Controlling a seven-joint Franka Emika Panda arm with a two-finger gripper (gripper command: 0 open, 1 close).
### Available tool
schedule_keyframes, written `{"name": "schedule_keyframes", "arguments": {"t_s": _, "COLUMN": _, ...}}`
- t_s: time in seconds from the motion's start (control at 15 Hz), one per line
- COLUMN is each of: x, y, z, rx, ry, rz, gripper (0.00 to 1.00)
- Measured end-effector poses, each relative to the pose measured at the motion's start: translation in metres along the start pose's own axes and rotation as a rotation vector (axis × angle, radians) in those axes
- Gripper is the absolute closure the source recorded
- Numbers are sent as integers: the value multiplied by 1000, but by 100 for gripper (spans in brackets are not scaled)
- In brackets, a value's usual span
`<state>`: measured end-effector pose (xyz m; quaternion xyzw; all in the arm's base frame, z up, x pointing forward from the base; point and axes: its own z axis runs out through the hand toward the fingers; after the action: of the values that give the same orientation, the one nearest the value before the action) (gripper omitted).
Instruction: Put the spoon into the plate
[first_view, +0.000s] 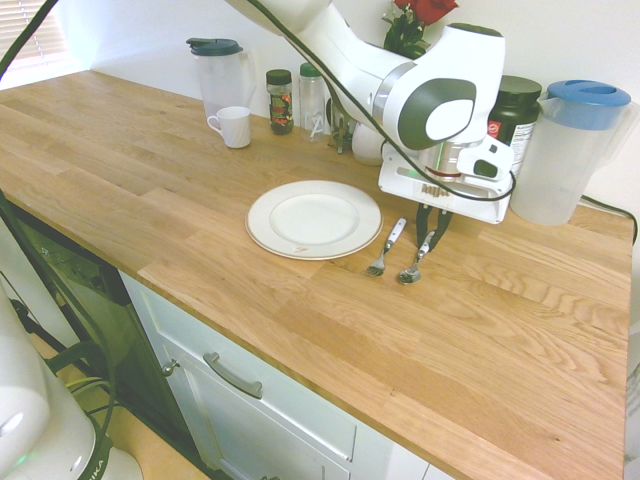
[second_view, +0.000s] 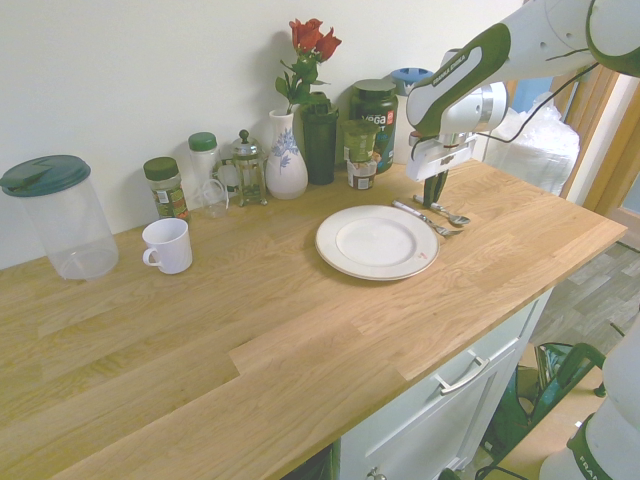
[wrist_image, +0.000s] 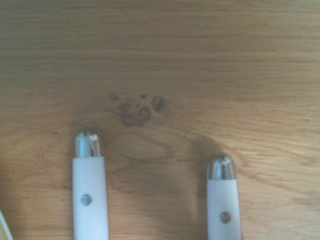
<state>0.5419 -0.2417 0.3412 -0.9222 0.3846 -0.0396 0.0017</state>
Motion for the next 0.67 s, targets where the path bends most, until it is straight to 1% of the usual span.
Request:
{"name": "schedule_keyframes", "arguments": {"t_s": 0.2, "x": 3, "y": 3, "z": -11, "rx": 5, "ry": 12, "rz": 23, "gripper": 100}}
{"name": "schedule_keyframes", "arguments": {"t_s": 0.27, "x": 6, "y": 3, "z": -26, "rx": 12, "ry": 20, "rz": 30, "gripper": 100}}
{"name": "schedule_keyframes", "arguments": {"t_s": 0.47, "x": 2, "y": -6, "z": -90, "rx": 40, "ry": 39, "rz": 21, "gripper": 100}}
{"name": "schedule_keyframes", "arguments": {"t_s": 0.6, "x": -20, "y": -29, "z": -126, "rx": 49, "ry": 47, "rz": 1, "gripper": 100}}
{"name": "schedule_keyframes", "arguments": {"t_s": 0.67, "x": -34, "y": -47, "z": -134, "rx": 52, "ry": 47, "rz": -12, "gripper": 100}}
